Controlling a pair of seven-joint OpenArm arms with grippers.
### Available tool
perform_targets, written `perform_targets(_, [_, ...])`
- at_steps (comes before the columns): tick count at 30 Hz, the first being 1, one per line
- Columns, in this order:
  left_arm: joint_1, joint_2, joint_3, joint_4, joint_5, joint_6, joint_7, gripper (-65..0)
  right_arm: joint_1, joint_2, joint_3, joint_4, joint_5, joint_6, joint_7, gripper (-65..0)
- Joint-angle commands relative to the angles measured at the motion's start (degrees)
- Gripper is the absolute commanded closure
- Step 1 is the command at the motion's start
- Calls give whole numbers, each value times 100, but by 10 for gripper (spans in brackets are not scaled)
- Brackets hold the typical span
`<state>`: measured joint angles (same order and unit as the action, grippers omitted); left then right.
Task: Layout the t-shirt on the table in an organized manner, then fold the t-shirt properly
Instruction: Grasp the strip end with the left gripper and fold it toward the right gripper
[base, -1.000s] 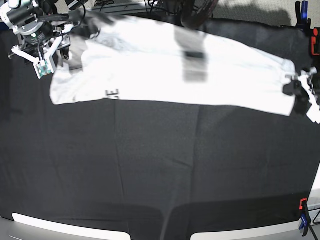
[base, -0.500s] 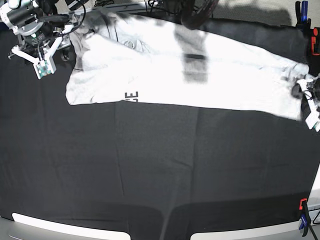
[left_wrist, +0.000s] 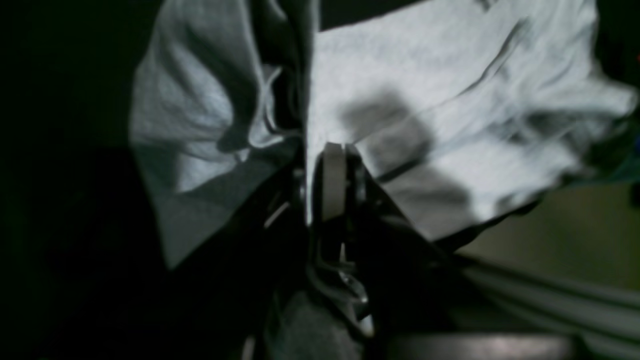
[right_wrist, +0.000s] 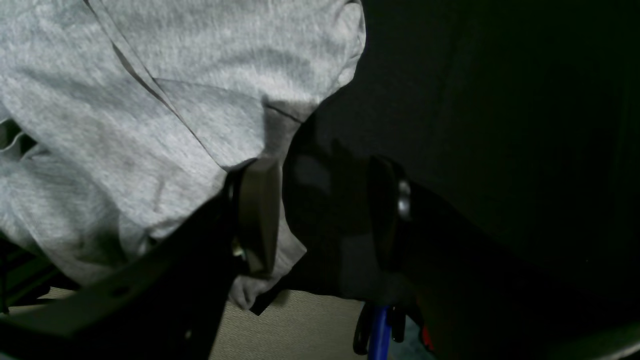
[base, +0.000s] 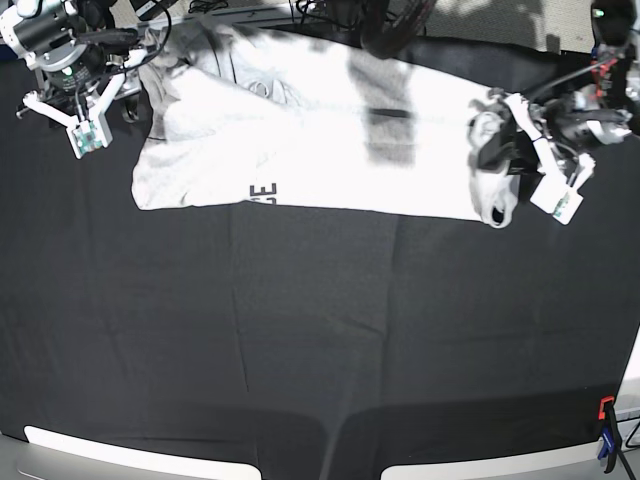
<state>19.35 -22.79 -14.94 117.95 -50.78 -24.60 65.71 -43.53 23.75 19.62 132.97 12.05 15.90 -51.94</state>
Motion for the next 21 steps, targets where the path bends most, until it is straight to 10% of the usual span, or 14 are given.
perform_targets(1, [-31,101,-33,92,-227,-26,-131,0,-11,52,31,118,-111,-13,90,-278])
perform_targets(8, [-31,881,76,90,-269,-197,-205,0,4,52,28,118,-439,-46,146,-278])
perform_targets(16, [-46,973,1180,90,822,-188,-345,0,2,52,28,118,-439,-46,4,-278])
perform_targets(21, [-46,973,1451,92,667,-76,-345,-265,2,52,31,118,-439,-46,107,-278])
